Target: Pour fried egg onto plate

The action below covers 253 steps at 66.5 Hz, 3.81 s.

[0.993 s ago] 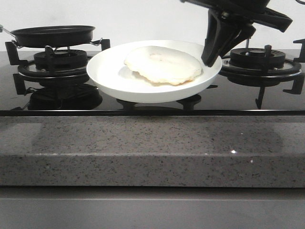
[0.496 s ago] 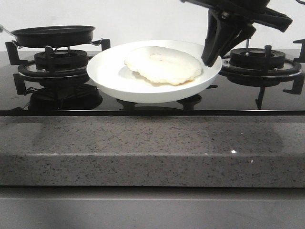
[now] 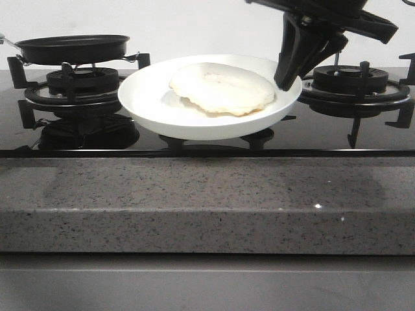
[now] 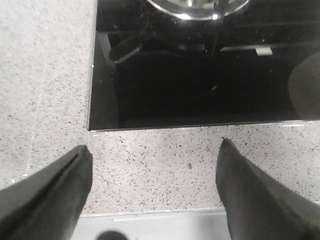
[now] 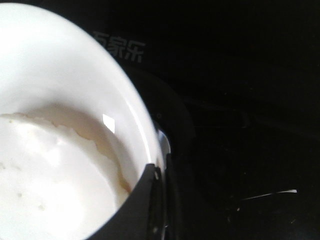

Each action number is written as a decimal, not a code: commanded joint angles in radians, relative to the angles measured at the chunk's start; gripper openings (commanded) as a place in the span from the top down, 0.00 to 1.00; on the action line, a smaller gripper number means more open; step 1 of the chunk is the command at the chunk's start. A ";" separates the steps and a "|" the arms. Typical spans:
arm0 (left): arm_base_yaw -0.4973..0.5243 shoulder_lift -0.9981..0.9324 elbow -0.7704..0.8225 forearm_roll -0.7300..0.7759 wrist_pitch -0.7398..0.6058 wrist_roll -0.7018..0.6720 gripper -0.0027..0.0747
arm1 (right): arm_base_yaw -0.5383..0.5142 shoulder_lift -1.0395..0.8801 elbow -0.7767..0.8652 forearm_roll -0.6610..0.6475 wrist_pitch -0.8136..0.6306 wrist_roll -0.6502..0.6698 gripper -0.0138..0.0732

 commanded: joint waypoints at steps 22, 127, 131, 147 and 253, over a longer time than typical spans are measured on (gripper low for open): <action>-0.009 -0.012 -0.023 0.012 -0.062 -0.012 0.30 | -0.002 -0.041 -0.025 0.011 -0.041 0.000 0.92; -0.009 -0.012 -0.023 0.010 -0.062 -0.012 0.30 | -0.144 0.450 -0.680 0.079 0.157 0.077 0.78; -0.009 -0.012 -0.023 0.010 -0.062 -0.012 0.30 | -0.144 0.450 -0.682 0.079 0.156 0.077 0.68; -0.009 -0.012 -0.023 0.010 -0.062 -0.012 0.30 | -0.147 0.450 -0.752 0.037 0.211 0.076 0.50; -0.009 -0.012 -0.023 0.010 -0.062 -0.012 0.30 | -0.069 -0.855 0.503 -0.076 0.086 -0.080 0.60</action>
